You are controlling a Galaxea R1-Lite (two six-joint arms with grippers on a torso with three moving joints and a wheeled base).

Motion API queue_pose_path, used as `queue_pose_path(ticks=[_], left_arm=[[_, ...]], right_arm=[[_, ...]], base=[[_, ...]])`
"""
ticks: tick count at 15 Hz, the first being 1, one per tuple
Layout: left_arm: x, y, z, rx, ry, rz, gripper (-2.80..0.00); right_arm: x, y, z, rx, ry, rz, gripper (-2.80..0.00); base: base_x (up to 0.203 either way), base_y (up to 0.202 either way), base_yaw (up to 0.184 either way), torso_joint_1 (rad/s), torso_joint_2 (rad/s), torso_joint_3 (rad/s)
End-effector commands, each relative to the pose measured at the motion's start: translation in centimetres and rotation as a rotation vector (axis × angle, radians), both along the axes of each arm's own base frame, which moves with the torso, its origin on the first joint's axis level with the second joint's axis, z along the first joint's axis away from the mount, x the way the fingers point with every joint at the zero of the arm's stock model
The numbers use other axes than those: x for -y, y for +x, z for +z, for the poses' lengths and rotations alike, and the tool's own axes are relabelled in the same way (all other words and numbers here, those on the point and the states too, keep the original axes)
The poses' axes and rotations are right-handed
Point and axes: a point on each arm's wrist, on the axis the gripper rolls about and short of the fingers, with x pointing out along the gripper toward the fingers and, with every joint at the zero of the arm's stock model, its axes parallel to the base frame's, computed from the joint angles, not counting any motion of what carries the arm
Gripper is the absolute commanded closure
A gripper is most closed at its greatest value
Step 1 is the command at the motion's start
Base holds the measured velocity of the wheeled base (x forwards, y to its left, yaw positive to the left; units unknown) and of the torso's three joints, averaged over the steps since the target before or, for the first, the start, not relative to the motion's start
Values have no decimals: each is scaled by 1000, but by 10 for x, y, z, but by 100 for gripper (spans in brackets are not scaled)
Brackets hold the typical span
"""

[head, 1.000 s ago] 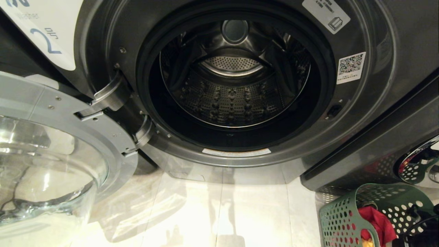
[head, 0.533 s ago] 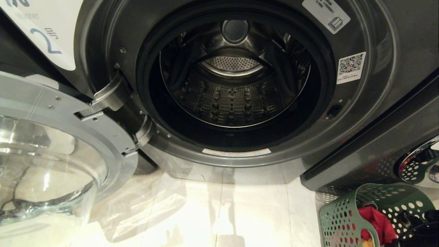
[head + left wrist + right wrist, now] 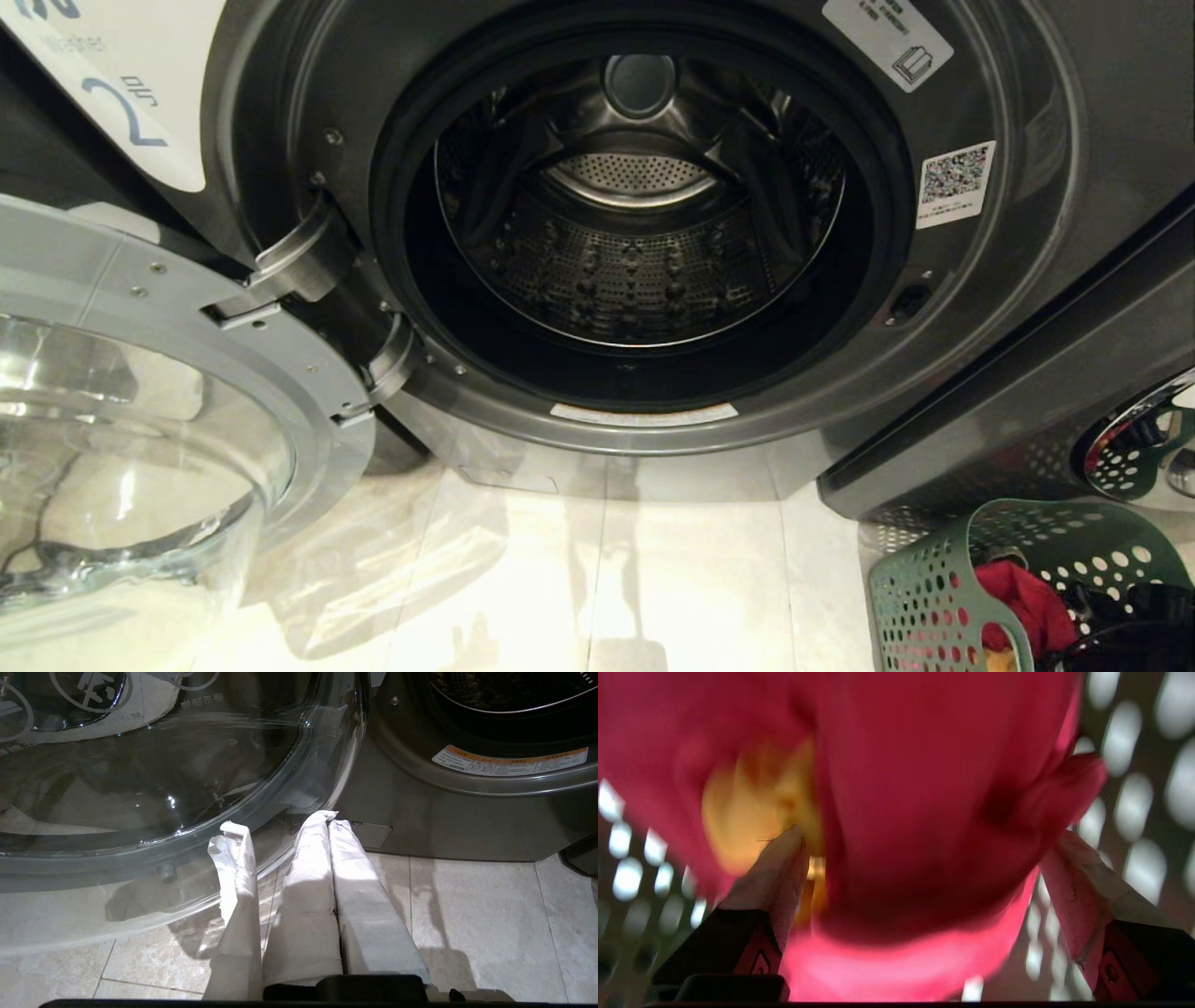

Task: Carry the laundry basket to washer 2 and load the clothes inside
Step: Place the clothes into the washing machine

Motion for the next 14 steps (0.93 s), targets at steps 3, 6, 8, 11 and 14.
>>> queue_pose_path(ticks=[3, 6, 8, 11, 14], left_arm=[[0, 3, -11, -41, -1, 1, 0], [0, 3, -11, -41, -1, 1, 0], [0, 3, -11, -41, -1, 1, 0], [0, 3, -11, -40, -1, 1, 0], [0, 3, -11, -40, -1, 1, 0]], right_arm=[[-7, 13, -14, 63, -2, 65, -280], [-9, 10, -14, 52, -3, 59, -280], [-10, 9, -15, 48, 0, 59, -280], [-12, 5, -14, 53, -6, 57, -280], [-22, -6, -13, 44, 1, 58, -280]], base=[[0, 0, 0, 0, 0, 0], [0, 0, 0, 0, 0, 0], [0, 0, 0, 0, 0, 0], [0, 0, 0, 0, 0, 0], [0, 0, 0, 0, 0, 0]])
